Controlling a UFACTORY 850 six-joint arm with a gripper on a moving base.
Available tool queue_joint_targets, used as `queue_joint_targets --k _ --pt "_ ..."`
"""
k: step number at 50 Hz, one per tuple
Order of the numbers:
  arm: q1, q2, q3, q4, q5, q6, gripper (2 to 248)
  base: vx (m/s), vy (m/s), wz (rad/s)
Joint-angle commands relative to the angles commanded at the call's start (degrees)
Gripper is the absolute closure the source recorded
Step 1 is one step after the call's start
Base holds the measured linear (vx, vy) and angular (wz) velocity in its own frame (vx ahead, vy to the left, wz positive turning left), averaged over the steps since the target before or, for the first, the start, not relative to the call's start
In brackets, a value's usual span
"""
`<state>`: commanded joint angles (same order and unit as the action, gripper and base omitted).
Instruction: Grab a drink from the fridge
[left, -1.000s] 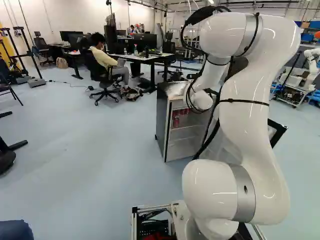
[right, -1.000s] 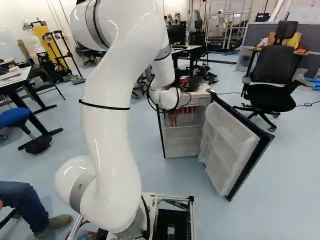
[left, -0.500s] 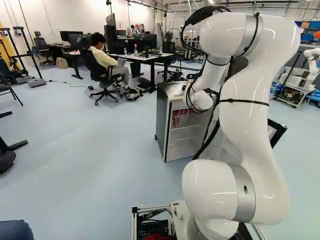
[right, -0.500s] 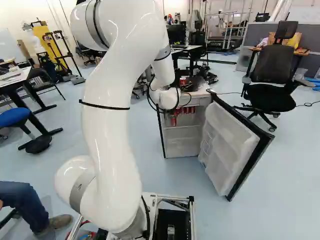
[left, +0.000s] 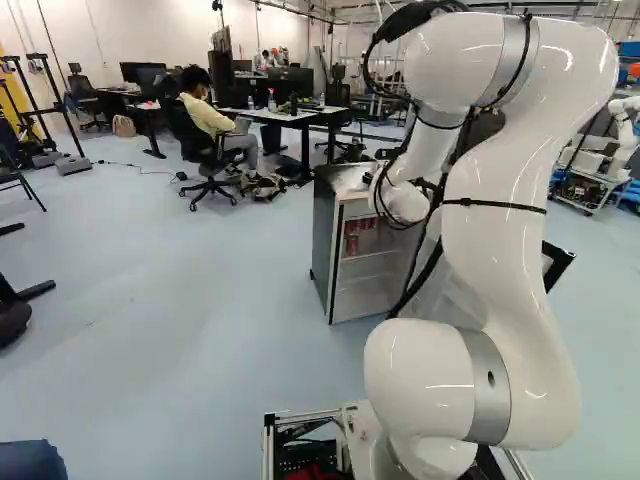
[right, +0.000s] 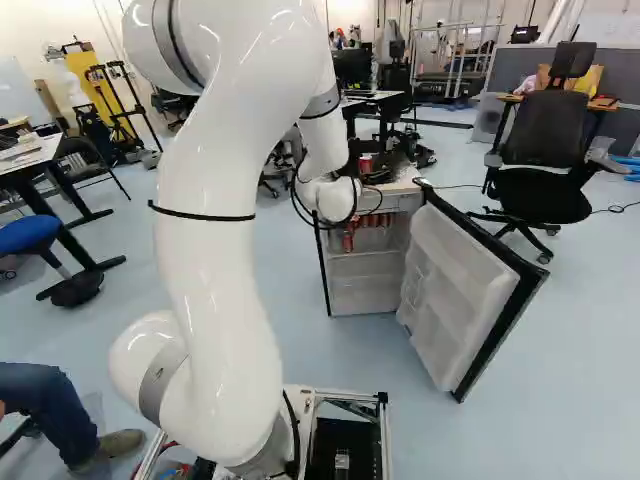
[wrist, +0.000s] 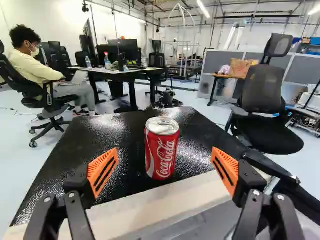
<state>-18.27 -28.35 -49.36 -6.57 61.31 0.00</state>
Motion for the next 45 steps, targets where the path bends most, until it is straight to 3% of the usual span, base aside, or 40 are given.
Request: queue_joint_targets --k 20,45 --pt "-2.3 3.6 4.7 0.0 0.0 0.0 3 0.0 0.0 0.0" --pt "-6.6 5.3 6.9 0.0 0.0 0.0 3 0.0 0.0 0.0"
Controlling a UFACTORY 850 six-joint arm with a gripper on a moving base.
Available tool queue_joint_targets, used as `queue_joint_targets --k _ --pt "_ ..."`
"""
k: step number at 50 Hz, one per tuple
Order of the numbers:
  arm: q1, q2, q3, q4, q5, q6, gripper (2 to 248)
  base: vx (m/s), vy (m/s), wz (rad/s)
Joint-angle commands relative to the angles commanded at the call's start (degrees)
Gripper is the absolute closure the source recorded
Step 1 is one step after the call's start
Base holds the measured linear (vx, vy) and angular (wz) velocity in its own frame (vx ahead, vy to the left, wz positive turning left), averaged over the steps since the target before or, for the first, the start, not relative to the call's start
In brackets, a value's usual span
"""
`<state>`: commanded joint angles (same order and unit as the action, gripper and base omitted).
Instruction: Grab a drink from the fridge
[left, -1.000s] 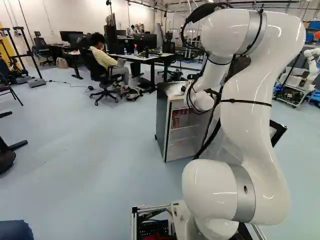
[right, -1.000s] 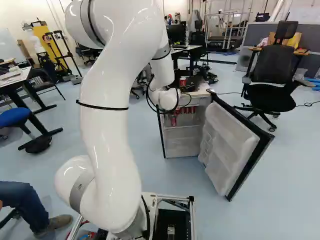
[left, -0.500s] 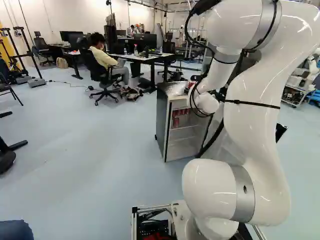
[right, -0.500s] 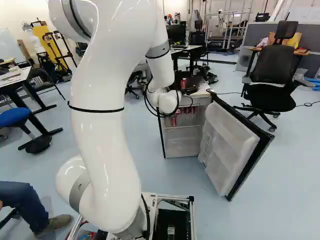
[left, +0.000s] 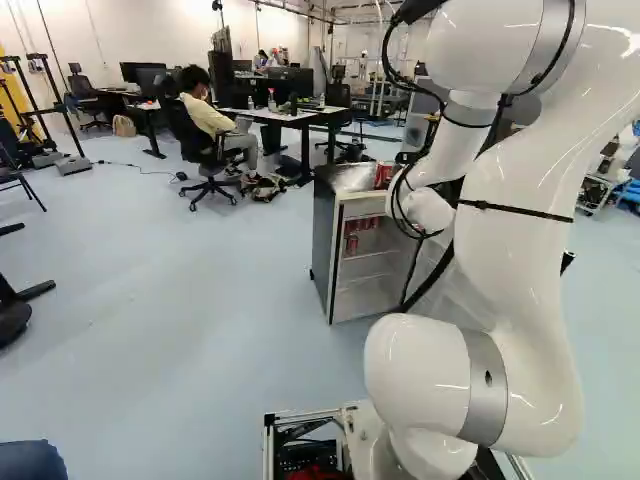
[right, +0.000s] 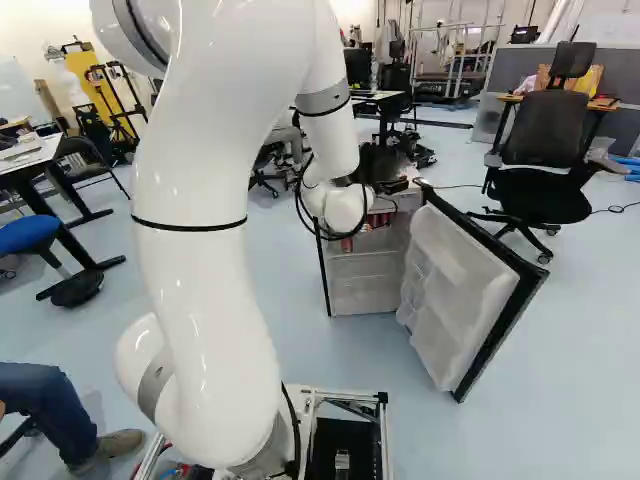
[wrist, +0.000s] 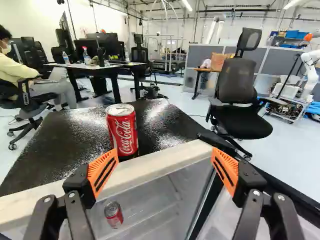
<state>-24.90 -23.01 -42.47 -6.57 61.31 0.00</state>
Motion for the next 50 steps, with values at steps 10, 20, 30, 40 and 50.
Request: queue_joint_targets --k 10,20,30,40,50 --pt "-1.8 0.2 0.3 0.0 0.0 0.0 3 0.0 0.0 0.0" --pt "-3.6 0.2 0.2 0.0 0.0 0.0 3 0.0 0.0 0.0" --pt "-5.4 -0.1 -0.1 0.0 0.0 0.0 3 0.0 0.0 0.0" --pt "-7.1 -0.4 -0.5 0.0 0.0 0.0 3 0.0 0.0 0.0" --pt "-8.8 -0.9 -1.1 0.0 0.0 0.0 3 0.0 0.0 0.0"
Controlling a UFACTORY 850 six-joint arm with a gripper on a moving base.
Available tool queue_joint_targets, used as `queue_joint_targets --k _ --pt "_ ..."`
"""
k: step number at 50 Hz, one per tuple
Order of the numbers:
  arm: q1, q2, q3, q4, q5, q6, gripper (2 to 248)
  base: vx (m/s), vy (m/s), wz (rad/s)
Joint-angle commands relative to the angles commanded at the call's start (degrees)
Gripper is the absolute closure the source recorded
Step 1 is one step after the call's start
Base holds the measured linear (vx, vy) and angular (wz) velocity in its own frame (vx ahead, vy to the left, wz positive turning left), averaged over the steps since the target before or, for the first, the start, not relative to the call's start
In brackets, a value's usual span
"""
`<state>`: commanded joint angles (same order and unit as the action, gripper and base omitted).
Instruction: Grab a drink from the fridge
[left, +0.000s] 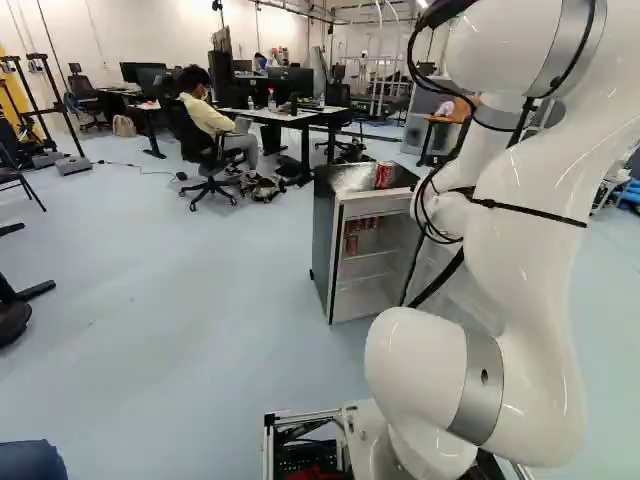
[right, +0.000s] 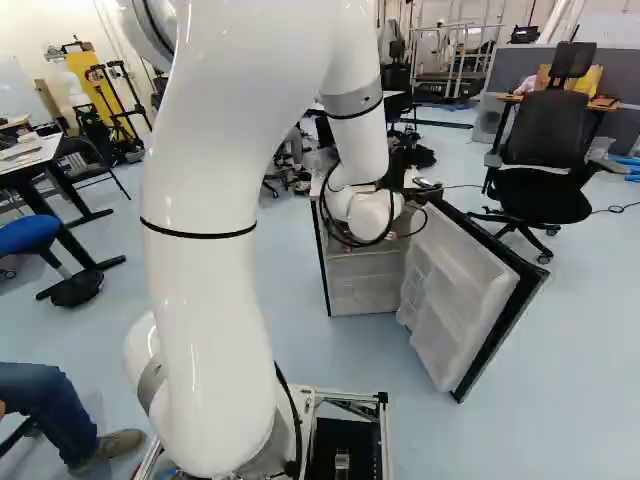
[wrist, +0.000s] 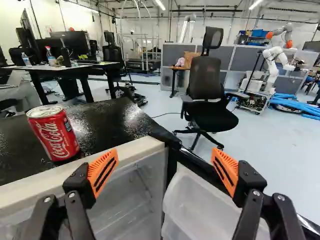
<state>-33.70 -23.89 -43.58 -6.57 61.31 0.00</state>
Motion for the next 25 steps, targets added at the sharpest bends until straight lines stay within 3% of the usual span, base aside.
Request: queue_joint_targets --k 25 --pt "-3.9 -2.0 -2.6 0.0 -0.1 0.0 3 0.0 0.0 0.0"
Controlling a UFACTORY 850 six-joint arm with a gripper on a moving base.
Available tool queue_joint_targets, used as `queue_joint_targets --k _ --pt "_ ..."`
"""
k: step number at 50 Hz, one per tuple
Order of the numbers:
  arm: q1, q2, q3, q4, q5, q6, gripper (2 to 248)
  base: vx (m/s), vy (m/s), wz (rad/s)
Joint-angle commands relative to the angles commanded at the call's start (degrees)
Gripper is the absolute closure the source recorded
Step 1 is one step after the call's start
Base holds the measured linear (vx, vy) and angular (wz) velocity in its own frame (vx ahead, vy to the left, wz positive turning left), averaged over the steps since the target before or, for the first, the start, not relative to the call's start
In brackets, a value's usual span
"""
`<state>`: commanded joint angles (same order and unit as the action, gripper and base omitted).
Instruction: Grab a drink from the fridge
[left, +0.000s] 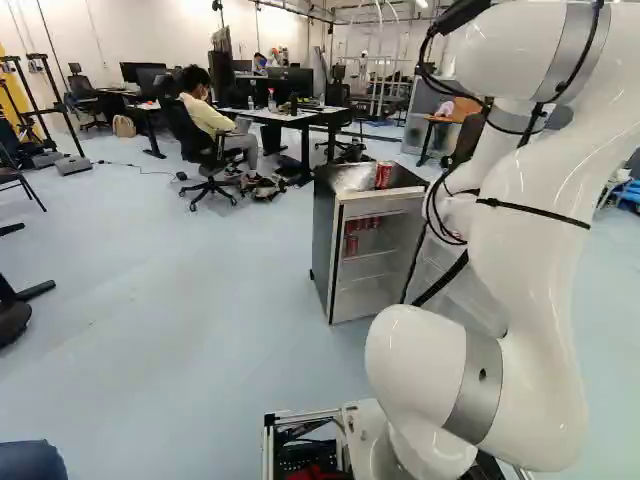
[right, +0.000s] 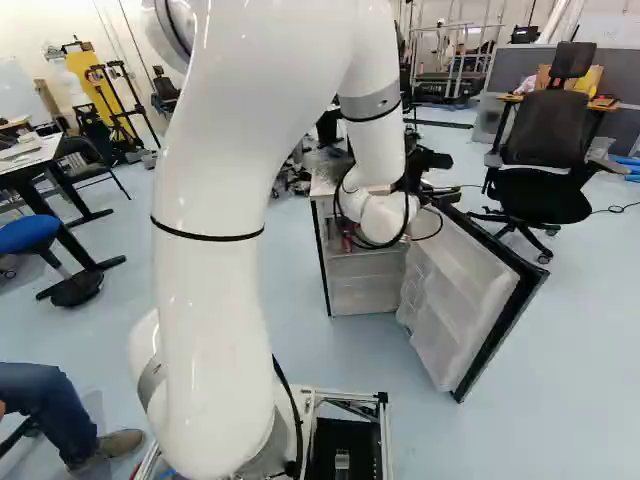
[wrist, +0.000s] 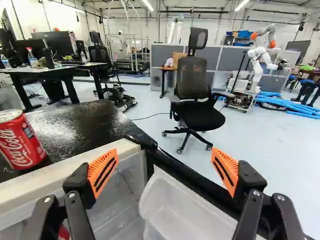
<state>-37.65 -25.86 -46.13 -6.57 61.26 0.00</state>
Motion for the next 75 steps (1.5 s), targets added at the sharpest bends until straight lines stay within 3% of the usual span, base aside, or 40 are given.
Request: queue_joint_targets --k 31,75 --pt "-4.0 -1.1 -5.5 0.0 -2.9 0.0 3 0.0 0.0 0.0" --pt "-8.7 -4.3 -15.5 0.0 -16.7 0.0 3 0.0 0.0 0.0"
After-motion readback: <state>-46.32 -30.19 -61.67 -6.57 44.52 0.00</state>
